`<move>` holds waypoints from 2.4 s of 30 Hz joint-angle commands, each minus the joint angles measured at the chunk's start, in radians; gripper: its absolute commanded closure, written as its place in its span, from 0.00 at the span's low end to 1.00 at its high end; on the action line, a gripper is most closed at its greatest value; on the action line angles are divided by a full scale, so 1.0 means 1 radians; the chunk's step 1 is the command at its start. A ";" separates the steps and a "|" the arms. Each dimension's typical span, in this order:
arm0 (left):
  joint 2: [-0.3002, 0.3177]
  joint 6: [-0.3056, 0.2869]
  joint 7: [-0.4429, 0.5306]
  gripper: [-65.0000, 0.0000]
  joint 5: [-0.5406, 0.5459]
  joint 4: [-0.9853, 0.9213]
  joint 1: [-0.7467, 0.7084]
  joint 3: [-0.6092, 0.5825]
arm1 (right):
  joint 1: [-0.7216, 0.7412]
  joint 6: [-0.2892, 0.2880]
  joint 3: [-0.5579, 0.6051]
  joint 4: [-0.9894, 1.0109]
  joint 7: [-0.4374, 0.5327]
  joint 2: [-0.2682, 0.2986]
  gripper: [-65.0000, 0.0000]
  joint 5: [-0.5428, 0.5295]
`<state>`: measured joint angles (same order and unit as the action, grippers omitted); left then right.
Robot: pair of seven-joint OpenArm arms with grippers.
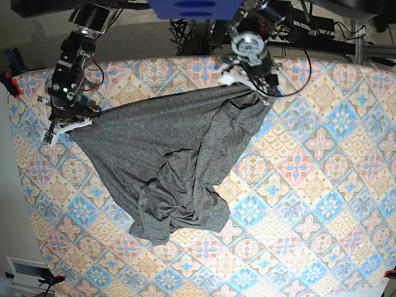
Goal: Layout the t-shirt on the table in an organized manner, then fold the t-shirt properly
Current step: 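Hold the shirt spread between both grippers, adjusting the left gripper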
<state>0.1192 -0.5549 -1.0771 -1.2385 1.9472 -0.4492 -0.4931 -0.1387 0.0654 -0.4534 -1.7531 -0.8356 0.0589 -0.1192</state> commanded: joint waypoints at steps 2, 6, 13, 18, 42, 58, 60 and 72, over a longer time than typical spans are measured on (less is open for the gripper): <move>0.000 0.006 -0.015 0.89 -0.037 0.019 -0.009 -0.016 | 0.009 0.006 -0.003 -0.015 0.025 0.015 1.00 0.005; 0.000 0.006 -0.015 0.89 -0.034 0.021 -0.015 -0.028 | 0.009 0.006 -0.003 -0.015 0.025 0.017 1.00 0.005; -0.026 0.008 -0.015 0.88 -0.037 0.022 -0.006 -0.017 | 0.009 0.006 -0.003 -0.015 0.025 0.017 1.00 0.005; -0.088 0.008 -0.012 0.88 -0.063 0.021 -0.006 0.014 | 0.009 0.006 -0.003 -0.015 0.026 0.017 1.00 0.005; -0.255 0.006 -0.044 0.87 0.265 0.088 -0.020 0.231 | 0.009 0.006 -0.005 -0.014 0.026 0.017 1.00 0.005; -0.269 0.008 -0.067 0.65 0.280 0.083 -0.020 0.291 | 0.009 0.006 -0.003 -0.014 0.026 0.015 1.00 0.005; -0.269 0.008 -0.067 0.59 0.276 0.083 -0.020 0.293 | 0.009 0.006 -0.003 -0.014 0.026 0.014 1.00 0.005; -0.270 0.009 -0.065 0.33 0.288 0.087 -0.021 0.287 | 0.009 0.006 -0.003 -0.014 0.026 0.015 1.00 0.005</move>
<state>-0.1448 -0.5507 -1.1412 -0.9417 2.0155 -0.4686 -0.2020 -0.1402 0.0681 -0.4534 -1.7504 -0.8318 0.0639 -0.1188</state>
